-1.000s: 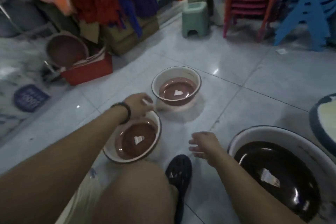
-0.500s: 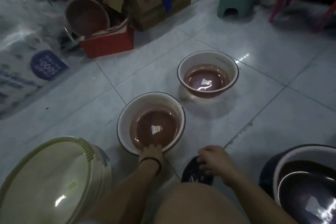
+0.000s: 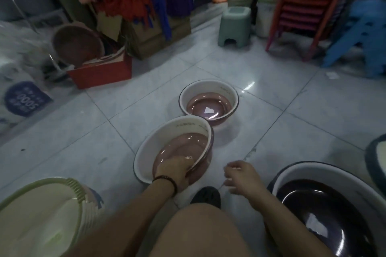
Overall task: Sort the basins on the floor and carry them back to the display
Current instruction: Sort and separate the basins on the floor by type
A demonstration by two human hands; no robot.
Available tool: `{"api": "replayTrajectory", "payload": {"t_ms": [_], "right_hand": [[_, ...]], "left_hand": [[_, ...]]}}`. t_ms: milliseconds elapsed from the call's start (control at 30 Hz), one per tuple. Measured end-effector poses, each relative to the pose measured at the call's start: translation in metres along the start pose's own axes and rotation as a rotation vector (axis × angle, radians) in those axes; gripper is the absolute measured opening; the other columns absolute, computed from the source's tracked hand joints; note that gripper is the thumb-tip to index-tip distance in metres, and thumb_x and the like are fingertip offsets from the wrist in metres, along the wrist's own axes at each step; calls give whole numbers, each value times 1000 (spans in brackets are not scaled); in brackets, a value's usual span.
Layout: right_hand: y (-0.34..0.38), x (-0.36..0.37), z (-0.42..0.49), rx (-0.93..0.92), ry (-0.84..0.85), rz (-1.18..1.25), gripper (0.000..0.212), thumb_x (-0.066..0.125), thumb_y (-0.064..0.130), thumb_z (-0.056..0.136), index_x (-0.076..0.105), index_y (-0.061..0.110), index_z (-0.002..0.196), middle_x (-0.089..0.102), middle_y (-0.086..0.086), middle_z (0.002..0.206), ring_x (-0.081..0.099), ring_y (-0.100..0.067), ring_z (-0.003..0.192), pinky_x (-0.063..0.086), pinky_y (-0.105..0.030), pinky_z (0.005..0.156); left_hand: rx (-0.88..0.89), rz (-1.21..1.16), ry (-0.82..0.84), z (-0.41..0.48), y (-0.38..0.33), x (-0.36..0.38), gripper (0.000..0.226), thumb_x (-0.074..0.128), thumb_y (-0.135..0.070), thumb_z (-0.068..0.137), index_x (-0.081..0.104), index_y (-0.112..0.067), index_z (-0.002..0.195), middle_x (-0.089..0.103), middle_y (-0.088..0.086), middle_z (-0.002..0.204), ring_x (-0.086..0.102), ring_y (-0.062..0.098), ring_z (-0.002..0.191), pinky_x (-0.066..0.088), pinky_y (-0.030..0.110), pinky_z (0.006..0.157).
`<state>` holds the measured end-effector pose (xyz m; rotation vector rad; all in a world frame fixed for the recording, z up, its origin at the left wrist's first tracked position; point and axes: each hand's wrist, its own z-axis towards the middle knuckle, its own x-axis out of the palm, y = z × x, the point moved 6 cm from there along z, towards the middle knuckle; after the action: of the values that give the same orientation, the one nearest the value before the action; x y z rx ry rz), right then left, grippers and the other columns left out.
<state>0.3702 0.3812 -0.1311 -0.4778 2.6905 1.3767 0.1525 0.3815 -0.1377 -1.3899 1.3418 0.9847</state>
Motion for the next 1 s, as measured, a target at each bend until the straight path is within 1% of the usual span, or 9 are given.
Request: {"api": "replayTrajectory", "payload": {"t_ms": [233,367,467,533,667,733,833,900,1000], "right_hand": [[64,-139,-57,1,-183,337,60,79,53,86,58,13,126,59,-13,120,67,-37,104,64,-56,77],[58,-208,-114,26,-172,350,43,84,26,84,66,3,116,63,-23,105,68,-43,87,62,-62,71],[24,-257,-155,-24,-335,463,28,77,1,83,70,-1,110,71,-22,87,71,-37,78,64,-59,73],[-4,-285,-178,-36,-431,532,24,73,-8,82,70,-3,106,72,-21,80,71,-32,70,64,-49,63],[-59,-318,-203,-18,-574,559,26,61,-18,81,68,-3,100,70,-22,75,70,-34,57,60,-44,49],[-88,-322,-204,-18,-615,551,32,62,-17,79,70,1,104,73,-24,83,73,-39,66,61,-45,54],[-129,-322,-203,25,-642,534,34,65,-19,79,72,7,100,76,-24,86,76,-42,72,63,-50,59],[-152,-319,-201,74,-639,531,37,69,-18,77,70,10,102,76,-24,88,77,-41,72,64,-54,60],[-188,-311,-192,152,-623,485,35,78,-9,78,69,9,107,77,-21,91,77,-37,73,65,-52,62]], "left_hand": [[517,184,-63,-34,-134,-157,24,62,-42,87,65,-33,109,66,-7,112,60,23,102,41,28,74],[729,282,-89,-63,-233,-212,20,62,-49,85,66,-32,95,52,-13,78,51,17,79,27,25,63],[872,302,-100,-78,-300,-215,26,66,-53,81,67,-31,94,57,-15,82,52,10,80,18,23,52],[894,202,-35,-74,-332,-203,44,70,-69,72,68,-36,101,63,-19,94,55,6,90,32,17,61],[372,-1,-315,-33,-326,-186,69,40,-82,78,47,-46,136,52,-4,144,48,27,133,40,46,107],[-41,-115,-112,-11,-290,-147,88,54,-69,84,16,-33,155,23,13,161,26,39,147,28,54,116],[-289,-708,356,-10,-284,-85,60,63,-26,95,38,-6,145,55,23,135,64,42,111,53,58,95],[-364,-946,438,-15,-292,-65,28,56,-1,95,53,1,123,66,28,108,72,42,83,60,62,69],[-353,-914,425,-15,-300,-43,18,50,7,93,55,-4,107,68,27,100,73,44,86,60,61,66]]}}
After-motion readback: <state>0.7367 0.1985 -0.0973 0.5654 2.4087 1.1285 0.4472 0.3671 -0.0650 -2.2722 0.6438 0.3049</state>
